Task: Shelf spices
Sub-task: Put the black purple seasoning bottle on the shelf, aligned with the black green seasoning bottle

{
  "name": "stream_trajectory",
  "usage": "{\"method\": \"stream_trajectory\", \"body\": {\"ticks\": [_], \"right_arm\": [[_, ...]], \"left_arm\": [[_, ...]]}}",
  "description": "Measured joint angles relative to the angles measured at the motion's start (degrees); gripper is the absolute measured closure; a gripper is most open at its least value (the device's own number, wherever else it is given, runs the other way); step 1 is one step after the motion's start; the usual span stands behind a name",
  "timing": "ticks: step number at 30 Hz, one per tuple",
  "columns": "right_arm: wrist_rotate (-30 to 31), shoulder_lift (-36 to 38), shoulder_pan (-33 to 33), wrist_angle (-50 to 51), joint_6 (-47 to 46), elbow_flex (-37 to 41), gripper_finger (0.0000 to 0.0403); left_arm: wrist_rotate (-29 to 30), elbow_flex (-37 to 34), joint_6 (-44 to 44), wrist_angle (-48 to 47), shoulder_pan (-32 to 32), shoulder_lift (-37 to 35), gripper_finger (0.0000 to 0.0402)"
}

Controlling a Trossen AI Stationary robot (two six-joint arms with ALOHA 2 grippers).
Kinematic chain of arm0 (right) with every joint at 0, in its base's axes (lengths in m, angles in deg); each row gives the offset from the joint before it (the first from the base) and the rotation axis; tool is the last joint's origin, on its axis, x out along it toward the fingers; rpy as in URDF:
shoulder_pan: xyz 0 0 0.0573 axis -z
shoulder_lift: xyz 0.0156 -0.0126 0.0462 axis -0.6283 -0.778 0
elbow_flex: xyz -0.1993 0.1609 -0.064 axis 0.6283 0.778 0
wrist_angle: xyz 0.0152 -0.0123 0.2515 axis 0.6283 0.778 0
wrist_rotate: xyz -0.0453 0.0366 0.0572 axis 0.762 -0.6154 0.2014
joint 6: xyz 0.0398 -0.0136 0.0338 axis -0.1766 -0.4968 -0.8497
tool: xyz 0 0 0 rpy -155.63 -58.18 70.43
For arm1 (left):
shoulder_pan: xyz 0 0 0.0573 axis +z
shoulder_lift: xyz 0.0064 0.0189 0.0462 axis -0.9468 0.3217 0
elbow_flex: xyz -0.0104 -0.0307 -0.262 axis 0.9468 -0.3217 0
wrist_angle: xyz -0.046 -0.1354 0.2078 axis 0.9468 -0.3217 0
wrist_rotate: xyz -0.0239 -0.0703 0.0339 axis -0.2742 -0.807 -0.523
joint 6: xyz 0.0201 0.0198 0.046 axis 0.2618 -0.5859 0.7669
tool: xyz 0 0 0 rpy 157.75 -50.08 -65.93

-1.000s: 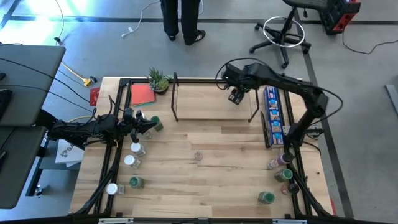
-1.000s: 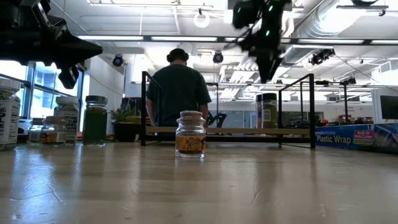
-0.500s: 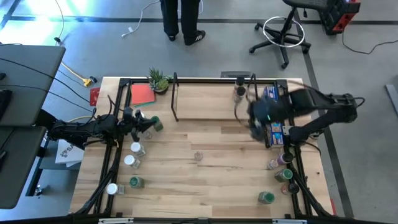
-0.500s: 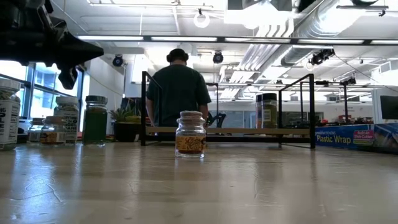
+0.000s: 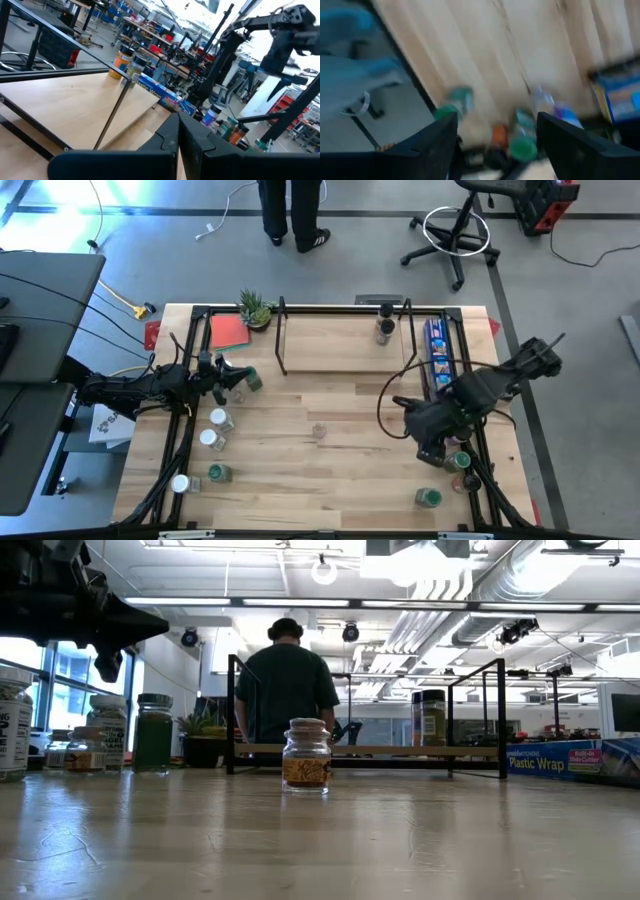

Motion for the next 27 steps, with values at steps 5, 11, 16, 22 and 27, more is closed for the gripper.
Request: {"method": "stream_trajectory", "body": {"ticks": [5, 11, 16, 22, 27], "right_arm": [[-4.38, -0.71, -0.05, -0.13, -7.86, 2.61, 0.0102], [-6.57, 8.33, -2.98, 0.08, -20.33, 14.91, 0.0082], [-9.61, 15.54, -3.54, 0.03, -36.84, 22.46, 0.0082], [-6.42, 18.02, -3.54, -0.08, -44.06, 28.64, 0.0082], [-6.72, 17.91, -3.52, -2.18, -44.39, 34.87, 0.0082]], "left_arm": [[0.65, 0.00, -0.09, 0.07, 0.00, 0.02, 0.0400], [2.32, 0.00, -0.39, 0.22, 0.00, 0.01, 0.0400], [4.54, 0.00, -1.64, 0.32, 0.00, 0.01, 0.0400], [4.88, 0.00, -1.68, 0.33, 0.00, 0.00, 0.0400], [5.05, 0.00, -1.63, 0.33, 0.00, 0.00, 0.0400]]}}
